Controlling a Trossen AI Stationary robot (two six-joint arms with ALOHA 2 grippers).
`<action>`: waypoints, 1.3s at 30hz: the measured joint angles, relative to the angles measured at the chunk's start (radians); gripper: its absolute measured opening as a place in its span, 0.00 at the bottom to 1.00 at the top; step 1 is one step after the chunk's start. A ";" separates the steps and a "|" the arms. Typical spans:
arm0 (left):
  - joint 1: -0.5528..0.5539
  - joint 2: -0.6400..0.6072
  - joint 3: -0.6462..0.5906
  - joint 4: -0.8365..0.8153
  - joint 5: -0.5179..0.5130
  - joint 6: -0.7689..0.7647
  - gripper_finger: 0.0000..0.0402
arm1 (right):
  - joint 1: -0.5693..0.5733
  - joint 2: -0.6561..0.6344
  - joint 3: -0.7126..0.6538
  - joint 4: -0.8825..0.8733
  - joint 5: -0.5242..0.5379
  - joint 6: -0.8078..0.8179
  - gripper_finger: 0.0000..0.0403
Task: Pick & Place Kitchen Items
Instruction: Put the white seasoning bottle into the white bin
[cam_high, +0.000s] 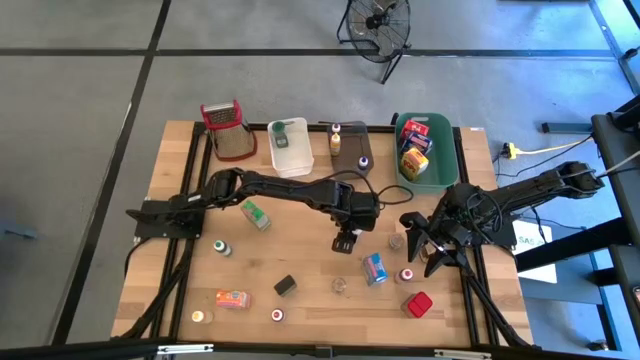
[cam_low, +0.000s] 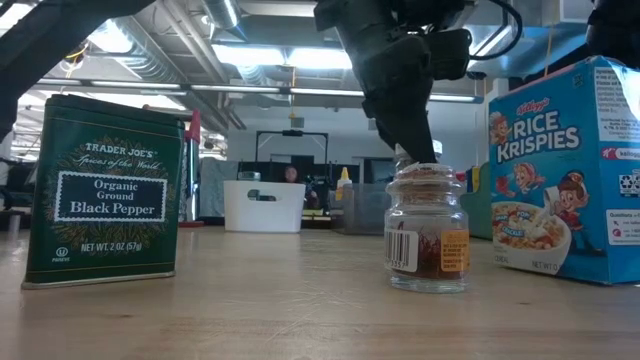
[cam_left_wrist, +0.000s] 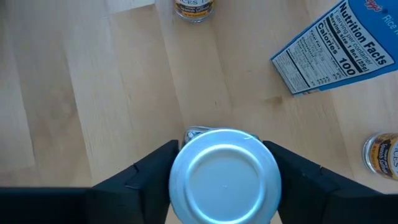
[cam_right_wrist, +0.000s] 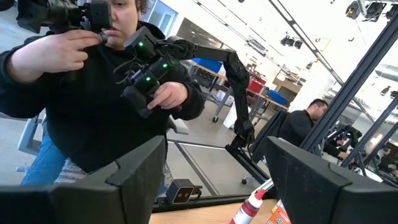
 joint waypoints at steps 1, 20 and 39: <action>0.000 0.000 0.000 0.000 0.000 0.000 0.53 | 0.000 0.000 0.000 0.000 0.000 0.000 0.69; -0.018 -0.006 0.005 -0.065 -0.099 0.001 0.50 | 0.000 0.000 0.000 0.000 0.000 0.000 0.69; -0.062 -0.077 0.196 -0.420 -0.298 -0.091 0.50 | 0.002 0.000 0.000 0.018 -0.209 -0.094 0.69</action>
